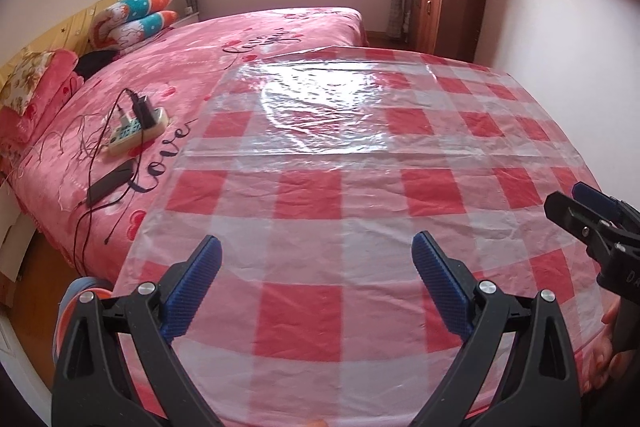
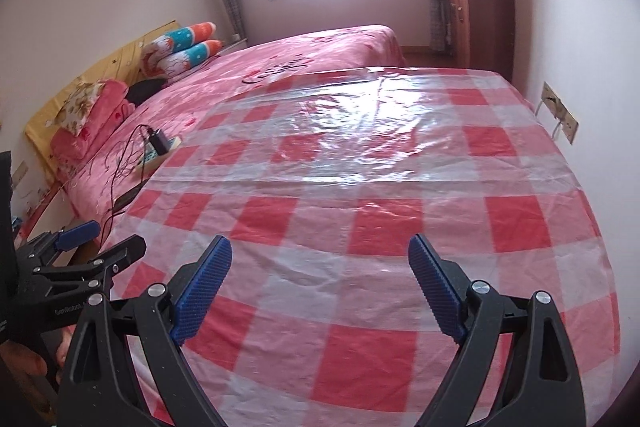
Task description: Collect trash
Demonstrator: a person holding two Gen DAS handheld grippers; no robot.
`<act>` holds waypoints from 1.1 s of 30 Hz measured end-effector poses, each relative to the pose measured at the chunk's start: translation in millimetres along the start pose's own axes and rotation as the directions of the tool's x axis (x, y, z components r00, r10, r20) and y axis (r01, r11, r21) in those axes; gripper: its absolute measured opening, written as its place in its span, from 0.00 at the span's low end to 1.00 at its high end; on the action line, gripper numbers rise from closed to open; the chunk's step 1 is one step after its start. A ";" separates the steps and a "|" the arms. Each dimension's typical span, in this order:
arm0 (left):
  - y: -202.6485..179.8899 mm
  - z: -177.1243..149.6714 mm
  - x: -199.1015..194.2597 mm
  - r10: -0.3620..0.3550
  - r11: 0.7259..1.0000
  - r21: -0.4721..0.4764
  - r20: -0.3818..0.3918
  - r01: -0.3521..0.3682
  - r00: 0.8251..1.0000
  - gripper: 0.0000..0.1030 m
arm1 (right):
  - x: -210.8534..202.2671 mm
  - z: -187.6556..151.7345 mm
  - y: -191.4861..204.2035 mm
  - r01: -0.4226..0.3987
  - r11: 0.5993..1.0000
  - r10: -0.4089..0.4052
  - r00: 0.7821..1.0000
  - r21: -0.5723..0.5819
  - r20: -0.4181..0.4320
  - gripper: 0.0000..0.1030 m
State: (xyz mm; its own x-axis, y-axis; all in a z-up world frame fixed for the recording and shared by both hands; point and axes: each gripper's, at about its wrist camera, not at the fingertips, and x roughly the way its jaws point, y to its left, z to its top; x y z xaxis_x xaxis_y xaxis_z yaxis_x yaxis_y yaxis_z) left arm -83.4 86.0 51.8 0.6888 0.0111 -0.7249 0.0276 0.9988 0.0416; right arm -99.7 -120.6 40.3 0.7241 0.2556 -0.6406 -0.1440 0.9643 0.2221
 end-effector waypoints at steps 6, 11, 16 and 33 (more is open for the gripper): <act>-18.8 3.8 8.3 -0.013 1.000 0.019 -0.008 0.013 1.000 0.93 | -3.2 -0.5 -18.6 0.046 0.999 -0.046 0.999 0.011 0.020 0.86; -34.0 6.9 14.5 -0.010 0.999 0.033 -0.005 0.011 1.000 0.93 | -5.9 -1.0 -30.2 0.074 0.997 -0.074 0.997 0.021 0.033 0.86; -42.6 9.9 19.7 -0.013 1.000 0.022 -0.012 0.013 1.000 0.93 | -7.0 -1.3 -38.6 0.099 0.995 -0.100 0.994 0.018 0.044 0.86; -65.8 15.2 17.1 -0.003 0.998 0.055 0.024 0.002 1.000 0.93 | -16.1 -0.6 -51.0 0.102 0.994 -0.104 0.992 0.032 0.069 0.86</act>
State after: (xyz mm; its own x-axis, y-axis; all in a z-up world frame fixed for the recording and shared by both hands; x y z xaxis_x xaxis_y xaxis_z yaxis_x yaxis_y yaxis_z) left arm -62.4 19.7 47.0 0.7061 0.0070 -0.7080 0.0686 0.9946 0.0783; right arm -104.4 -173.9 38.8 0.7799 0.1482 -0.6080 -0.0478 0.9828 0.1784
